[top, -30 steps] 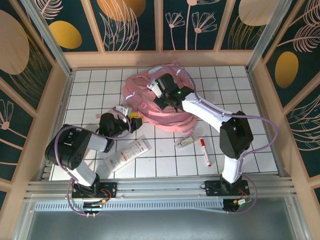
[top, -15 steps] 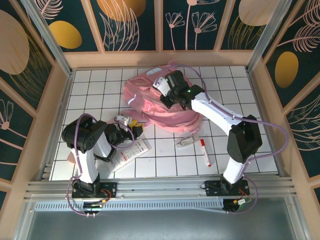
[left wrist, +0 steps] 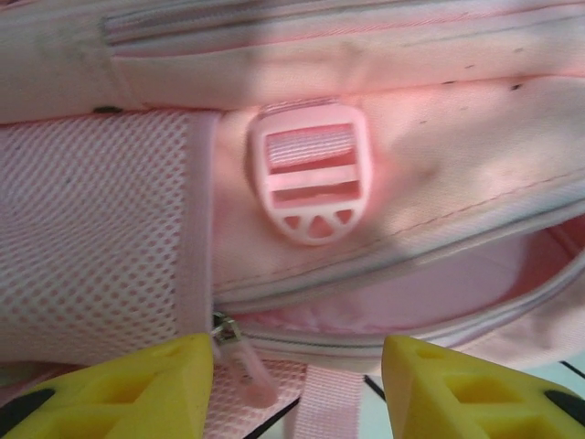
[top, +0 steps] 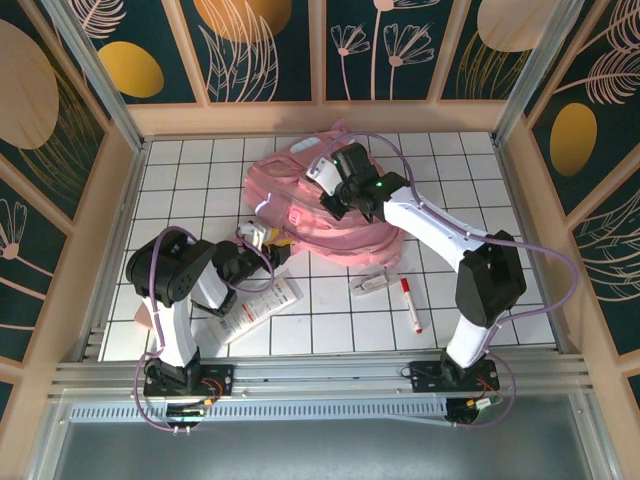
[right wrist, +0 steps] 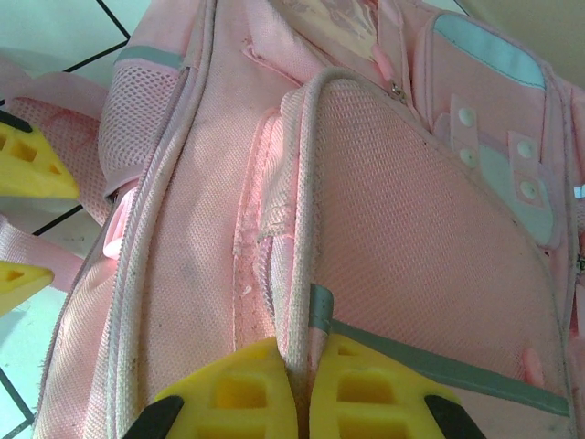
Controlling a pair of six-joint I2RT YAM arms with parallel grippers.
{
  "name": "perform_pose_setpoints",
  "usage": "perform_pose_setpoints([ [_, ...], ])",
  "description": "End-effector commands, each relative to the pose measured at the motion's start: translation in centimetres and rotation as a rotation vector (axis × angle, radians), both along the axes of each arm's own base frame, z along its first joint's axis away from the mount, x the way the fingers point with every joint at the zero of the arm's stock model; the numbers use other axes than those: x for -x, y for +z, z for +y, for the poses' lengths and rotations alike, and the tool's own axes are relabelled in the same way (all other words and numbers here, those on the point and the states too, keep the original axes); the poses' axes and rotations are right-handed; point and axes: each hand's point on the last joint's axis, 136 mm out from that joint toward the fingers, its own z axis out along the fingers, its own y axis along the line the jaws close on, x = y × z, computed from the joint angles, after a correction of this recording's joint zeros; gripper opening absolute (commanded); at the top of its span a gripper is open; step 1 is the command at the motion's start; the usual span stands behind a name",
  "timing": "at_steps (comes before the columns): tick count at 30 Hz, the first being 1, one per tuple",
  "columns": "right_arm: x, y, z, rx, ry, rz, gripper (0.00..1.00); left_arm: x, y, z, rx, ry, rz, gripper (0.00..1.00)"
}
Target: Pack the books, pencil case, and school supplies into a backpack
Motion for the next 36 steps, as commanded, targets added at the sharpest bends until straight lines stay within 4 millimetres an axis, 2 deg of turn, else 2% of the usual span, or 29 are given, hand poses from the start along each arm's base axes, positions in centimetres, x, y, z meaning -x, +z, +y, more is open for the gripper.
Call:
perform_pose_setpoints([
  [1,-0.3,6.2,1.5,-0.150,0.034,-0.150,0.00,-0.6,-1.1,0.7,-0.029,0.052,0.006,0.52],
  [4,-0.4,6.3,1.5,-0.150,0.028,-0.152,0.00,-0.5,-1.5,0.4,-0.036,0.042,0.008,0.50],
  [9,-0.8,6.5,1.4,-0.148,0.006,-0.161,0.00,-0.5,-1.2,-0.3,-0.045,0.030,-0.019,0.37],
  [13,-0.8,6.3,1.2,-0.146,-0.011,-0.161,0.00,-0.9,-0.9,-1.1,-0.032,-0.006,-0.018,0.38],
  [15,-0.8,6.3,1.2,-0.152,-0.014,-0.158,0.00,-1.3,-1.0,-1.5,-0.030,-0.015,-0.011,0.43],
  [18,-0.6,6.4,1.4,-0.162,-0.010,-0.152,0.00,-2.4,-1.2,-1.1,-0.014,0.040,0.003,0.47],
  [23,-0.1,6.7,1.5,-0.175,-0.009,-0.145,0.00,-4.6,-2.1,0.9,-0.043,0.201,0.068,0.37],
  [28,-0.1,7.1,1.1,-0.179,-0.031,-0.167,0.00,-4.7,-3.2,1.0,-0.095,0.208,0.108,0.26],
  [30,-0.2,7.1,1.0,-0.175,-0.034,-0.171,0.00,-4.8,-3.3,1.0,-0.096,0.213,0.125,0.29],
  [32,-0.1,7.3,1.1,-0.185,-0.028,-0.168,0.00,-4.9,-3.5,1.0,-0.094,0.212,0.140,0.43],
  [33,0.0,7.5,1.2,-0.192,-0.025,-0.168,0.00,-4.8,-3.7,0.8,-0.099,0.203,0.151,0.46],
  [35,0.2,7.7,1.2,-0.199,-0.020,-0.168,0.00,-4.8,-4.3,0.7,-0.116,0.195,0.178,0.47],
  [36,0.3,7.7,1.3,-0.201,-0.016,-0.167,0.00,-4.8,-4.6,0.7,-0.120,0.193,0.187,0.42],
])
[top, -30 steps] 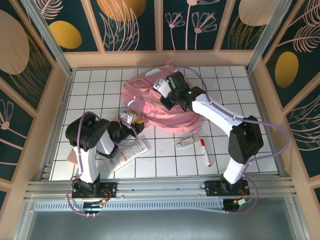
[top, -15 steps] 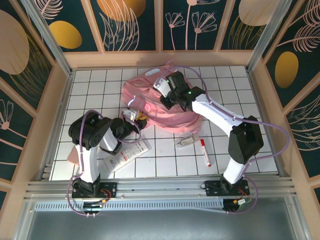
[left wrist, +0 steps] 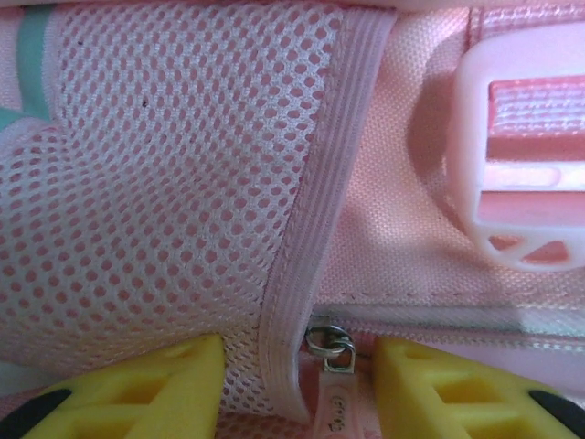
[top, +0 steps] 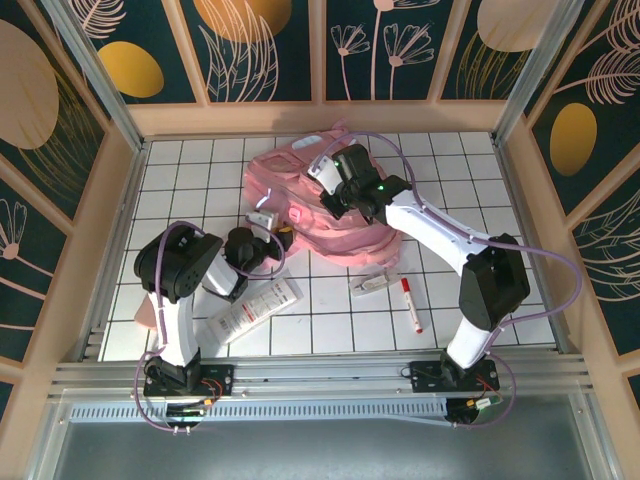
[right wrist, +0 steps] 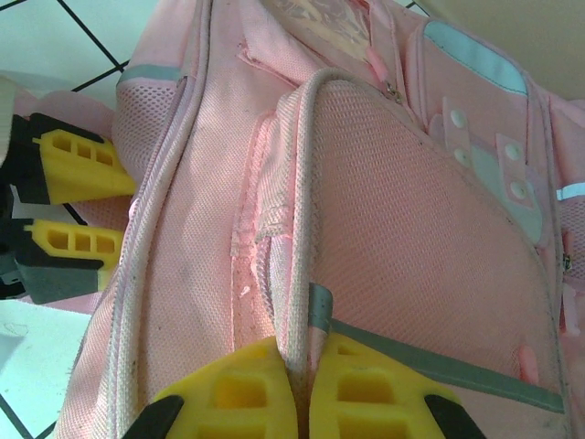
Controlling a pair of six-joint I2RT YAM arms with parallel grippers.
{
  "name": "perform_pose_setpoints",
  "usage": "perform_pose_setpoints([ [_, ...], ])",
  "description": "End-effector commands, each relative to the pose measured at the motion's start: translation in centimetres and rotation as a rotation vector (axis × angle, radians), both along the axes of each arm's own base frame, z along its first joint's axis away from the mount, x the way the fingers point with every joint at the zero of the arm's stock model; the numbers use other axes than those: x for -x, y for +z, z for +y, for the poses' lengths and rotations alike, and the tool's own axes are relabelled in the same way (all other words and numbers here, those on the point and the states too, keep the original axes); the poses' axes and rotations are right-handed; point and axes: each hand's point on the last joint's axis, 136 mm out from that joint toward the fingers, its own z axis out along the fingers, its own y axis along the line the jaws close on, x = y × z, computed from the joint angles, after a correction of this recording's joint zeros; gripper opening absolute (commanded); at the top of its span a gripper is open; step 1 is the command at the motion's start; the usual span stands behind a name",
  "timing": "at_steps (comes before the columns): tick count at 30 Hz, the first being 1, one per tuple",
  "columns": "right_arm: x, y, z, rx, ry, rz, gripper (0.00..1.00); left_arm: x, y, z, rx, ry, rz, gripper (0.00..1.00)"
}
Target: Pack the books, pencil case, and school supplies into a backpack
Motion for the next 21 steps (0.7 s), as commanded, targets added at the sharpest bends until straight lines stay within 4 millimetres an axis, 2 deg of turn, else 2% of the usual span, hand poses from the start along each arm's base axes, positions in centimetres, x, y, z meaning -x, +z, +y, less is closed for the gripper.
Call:
perform_pose_setpoints([
  [1,0.5,7.0,1.3,-0.163,0.029,-0.145,0.00,0.2,-2.0,0.5,-0.034,0.017,0.078,0.34],
  [2,0.4,7.1,1.3,-0.166,0.025,-0.148,0.00,0.4,-1.9,0.7,-0.022,0.026,0.069,0.28],
  [4,0.4,6.9,1.1,-0.161,0.018,-0.146,0.00,0.9,-1.2,0.7,0.009,0.018,0.036,0.07],
  [5,0.3,6.6,1.1,-0.157,0.012,-0.142,0.00,1.2,-0.9,0.4,0.019,-0.004,0.022,0.00],
  [9,-0.4,5.1,0.8,-0.126,-0.031,-0.132,0.00,2.3,0.7,-0.7,0.046,-0.097,-0.025,0.00],
  [13,-2.0,3.9,0.8,-0.083,-0.116,-0.150,0.00,3.5,2.3,-2.3,0.050,-0.222,-0.063,0.00],
  [21,-2.6,3.1,3.4,-0.093,-0.148,-0.165,0.00,5.7,3.2,-3.3,0.056,-0.342,-0.064,0.00],
])
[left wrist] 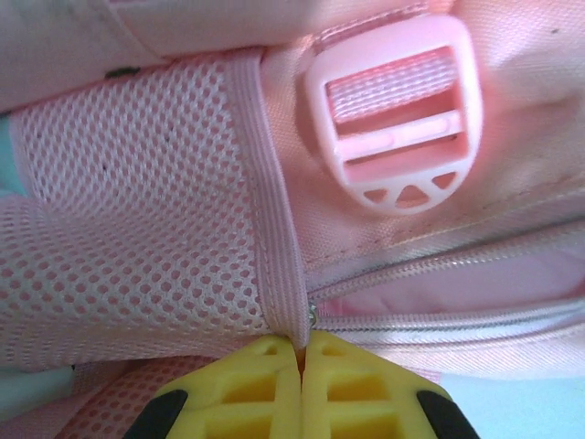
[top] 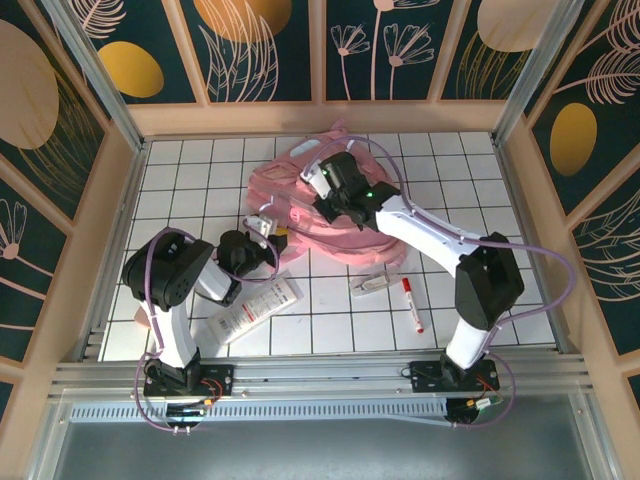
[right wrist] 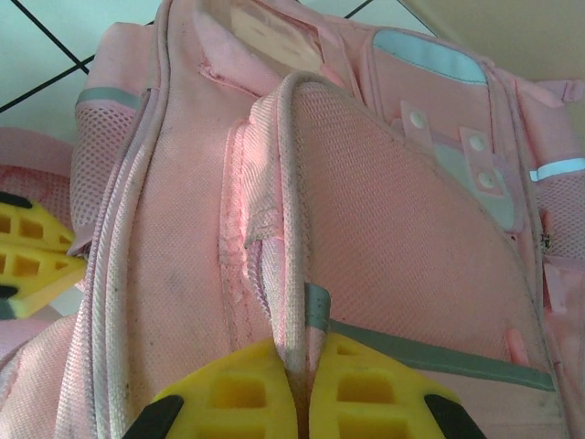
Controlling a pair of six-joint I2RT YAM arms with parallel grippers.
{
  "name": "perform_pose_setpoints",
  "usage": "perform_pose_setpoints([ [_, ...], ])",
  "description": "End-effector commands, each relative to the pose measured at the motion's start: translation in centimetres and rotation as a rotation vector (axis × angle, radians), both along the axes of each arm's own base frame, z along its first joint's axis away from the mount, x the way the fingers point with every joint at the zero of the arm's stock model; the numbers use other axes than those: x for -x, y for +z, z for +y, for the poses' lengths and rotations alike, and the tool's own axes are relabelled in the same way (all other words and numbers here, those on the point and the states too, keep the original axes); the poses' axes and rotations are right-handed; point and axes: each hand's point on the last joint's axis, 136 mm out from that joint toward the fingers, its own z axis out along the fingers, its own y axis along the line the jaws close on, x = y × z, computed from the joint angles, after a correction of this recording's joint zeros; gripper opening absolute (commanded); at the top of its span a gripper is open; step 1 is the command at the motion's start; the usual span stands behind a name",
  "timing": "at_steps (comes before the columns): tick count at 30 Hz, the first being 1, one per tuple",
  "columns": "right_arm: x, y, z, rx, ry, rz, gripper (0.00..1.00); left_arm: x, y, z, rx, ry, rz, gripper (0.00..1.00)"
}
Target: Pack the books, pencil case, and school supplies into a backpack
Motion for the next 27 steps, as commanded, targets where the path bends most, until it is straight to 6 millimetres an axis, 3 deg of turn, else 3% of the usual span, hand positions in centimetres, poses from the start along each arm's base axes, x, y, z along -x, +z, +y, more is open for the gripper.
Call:
perform_pose_setpoints([
  [1,-2.6,4.0,2.6,-0.119,-0.054,-0.146,0.00,2.8,1.7,-2.5,0.042,-0.199,-0.042,0.00],
  [5,-3.4,4.0,2.2,-0.125,-0.080,-0.157,0.00,3.2,1.7,-2.9,0.086,-0.222,-0.002,0.00],
  [17,-3.0,4.6,2.3,-0.111,-0.045,-0.159,0.00,3.7,-1.6,-1.8,0.065,-0.159,0.082,0.21],
  [27,-2.2,4.6,2.0,-0.119,-0.034,-0.155,0.00,3.5,-2.3,-1.1,0.035,-0.121,0.068,0.22],
])
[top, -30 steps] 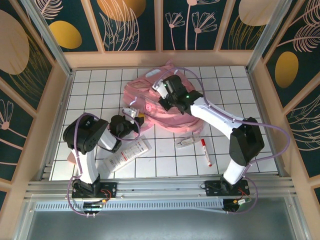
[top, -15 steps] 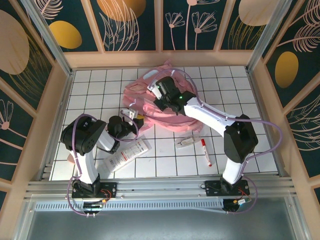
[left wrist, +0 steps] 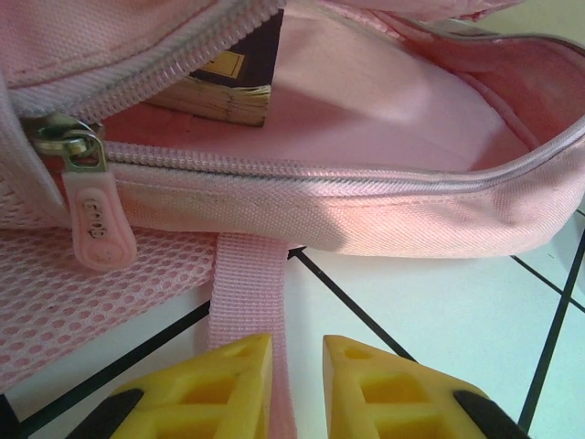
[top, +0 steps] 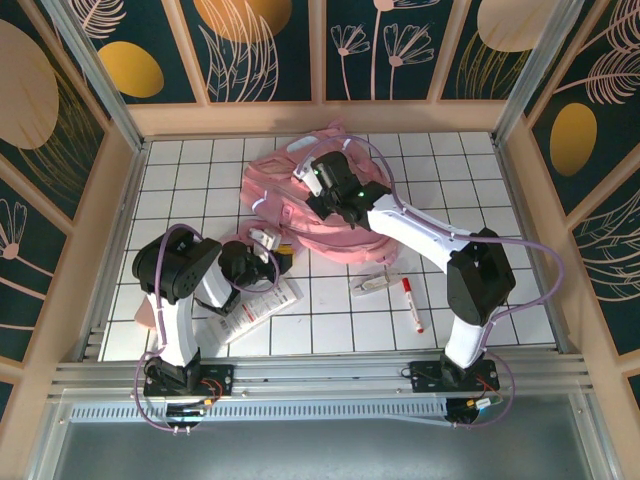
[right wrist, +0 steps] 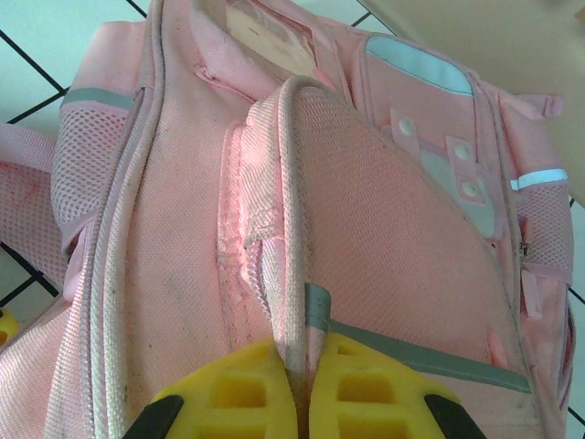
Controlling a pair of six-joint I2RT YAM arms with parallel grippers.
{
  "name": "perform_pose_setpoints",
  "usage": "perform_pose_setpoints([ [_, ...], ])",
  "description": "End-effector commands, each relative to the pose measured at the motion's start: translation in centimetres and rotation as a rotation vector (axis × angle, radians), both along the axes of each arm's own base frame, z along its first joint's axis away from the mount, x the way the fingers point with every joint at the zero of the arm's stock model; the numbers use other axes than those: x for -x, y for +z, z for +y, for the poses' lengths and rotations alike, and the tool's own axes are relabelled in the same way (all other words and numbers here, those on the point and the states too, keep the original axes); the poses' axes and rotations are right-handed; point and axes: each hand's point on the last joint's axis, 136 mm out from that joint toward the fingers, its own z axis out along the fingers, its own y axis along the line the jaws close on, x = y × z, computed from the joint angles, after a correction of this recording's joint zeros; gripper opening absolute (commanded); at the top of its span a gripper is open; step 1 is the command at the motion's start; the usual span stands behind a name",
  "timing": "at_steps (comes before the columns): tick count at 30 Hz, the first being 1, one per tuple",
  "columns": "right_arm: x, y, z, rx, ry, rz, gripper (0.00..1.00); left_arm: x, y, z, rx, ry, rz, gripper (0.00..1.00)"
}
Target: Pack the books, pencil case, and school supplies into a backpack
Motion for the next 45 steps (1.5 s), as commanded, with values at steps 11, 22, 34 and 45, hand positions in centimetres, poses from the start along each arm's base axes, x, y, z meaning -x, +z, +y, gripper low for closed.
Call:
perform_pose_setpoints([
  [11,0.7,4.7,1.2,-0.146,0.064,-0.113,0.00,-3.5,2.7,1.8,-0.029,0.177,-0.133,0.34],
  [22,1.1,5.0,1.2,-0.162,0.075,-0.113,0.00,-4.1,3.2,0.9,-0.007,0.147,-0.167,0.00],
  [34,-0.8,4.5,0.1,-0.161,-0.011,-0.110,0.00,-0.8,2.8,0.2,0.007,0.021,-0.172,0.00],
  [45,-1.9,3.4,1.2,-0.174,-0.020,-0.071,0.00,1.3,3.4,-1.7,0.078,-0.138,-0.178,0.00],
])
